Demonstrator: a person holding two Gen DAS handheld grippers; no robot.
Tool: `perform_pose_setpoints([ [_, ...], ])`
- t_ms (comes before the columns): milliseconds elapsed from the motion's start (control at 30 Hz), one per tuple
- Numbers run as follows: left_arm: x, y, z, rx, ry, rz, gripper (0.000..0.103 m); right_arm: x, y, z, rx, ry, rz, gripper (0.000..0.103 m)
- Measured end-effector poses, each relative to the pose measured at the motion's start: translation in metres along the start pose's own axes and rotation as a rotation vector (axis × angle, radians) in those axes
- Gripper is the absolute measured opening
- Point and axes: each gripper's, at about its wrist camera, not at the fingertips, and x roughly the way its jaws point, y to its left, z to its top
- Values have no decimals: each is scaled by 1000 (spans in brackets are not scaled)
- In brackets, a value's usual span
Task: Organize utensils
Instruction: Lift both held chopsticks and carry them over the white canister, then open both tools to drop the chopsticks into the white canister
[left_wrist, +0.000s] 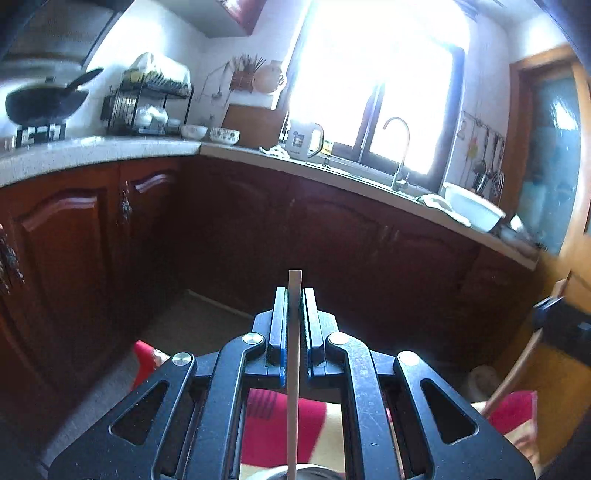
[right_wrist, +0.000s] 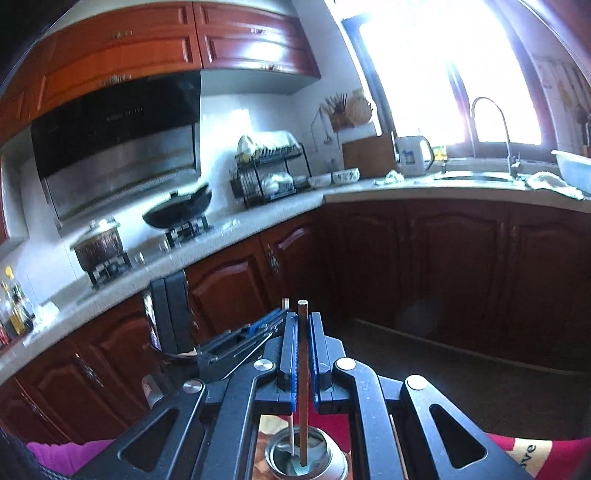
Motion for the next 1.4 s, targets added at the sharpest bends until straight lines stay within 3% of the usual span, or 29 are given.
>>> perform_pose_setpoints([
  [200,4,-6,-27,95,26,4,5,46,-13,-36,27,116,11,5],
  [400,8,1,-44,87,108,7,7,68,-22,-58,35,172,-15,5],
  [567,-7,7,-44,56,113,-6,51,62,-38,-55,131,181,15,5],
  [700,-20,9,-43,41,124,5,52,46,-43,-55,165,167,8,15],
  [933,-47,5,-47,47,149,18,52,14,-39,-67,140,176,-19,25],
  [1400,-92,-33,-75,71,237,27,52,-34,-24,-103,62,223,-116,29],
])
